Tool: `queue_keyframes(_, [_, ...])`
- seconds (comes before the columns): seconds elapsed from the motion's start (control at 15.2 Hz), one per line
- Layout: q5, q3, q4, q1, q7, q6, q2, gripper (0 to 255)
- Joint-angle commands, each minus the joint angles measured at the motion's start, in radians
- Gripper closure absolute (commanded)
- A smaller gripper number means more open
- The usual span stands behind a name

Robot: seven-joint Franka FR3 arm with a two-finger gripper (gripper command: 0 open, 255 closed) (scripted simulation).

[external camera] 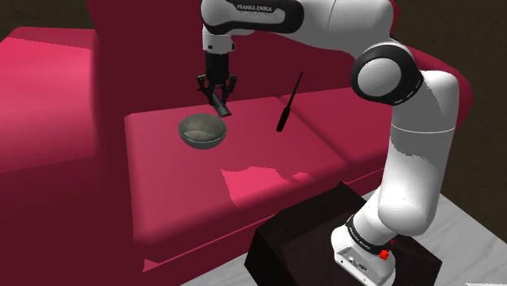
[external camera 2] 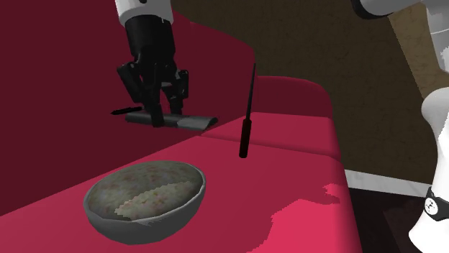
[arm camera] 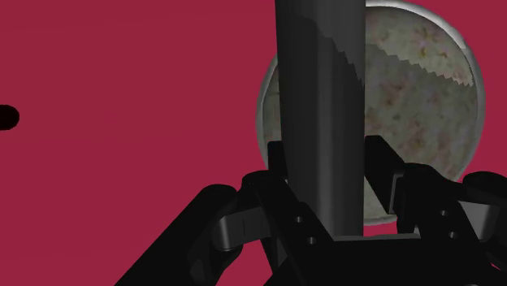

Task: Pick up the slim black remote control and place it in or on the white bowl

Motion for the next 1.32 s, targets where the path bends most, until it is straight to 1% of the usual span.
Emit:
queue_keyframes(0.0, [-0.001, 0.014, 0.017, 0.035, 0.048, 0.006, 0.018, 255])
queue_keyframes(0.07, [-0.002, 0.024, 0.038, 0.063, 0.084, 0.008, 0.036, 255])
queue_keyframes(0.79, [-0.002, 0.021, -0.101, 0.06, 0.069, 0.15, 0.04, 255])
queue_keyframes(1.25, [-0.002, 0.021, -0.101, 0.06, 0.069, 0.15, 0.04, 255])
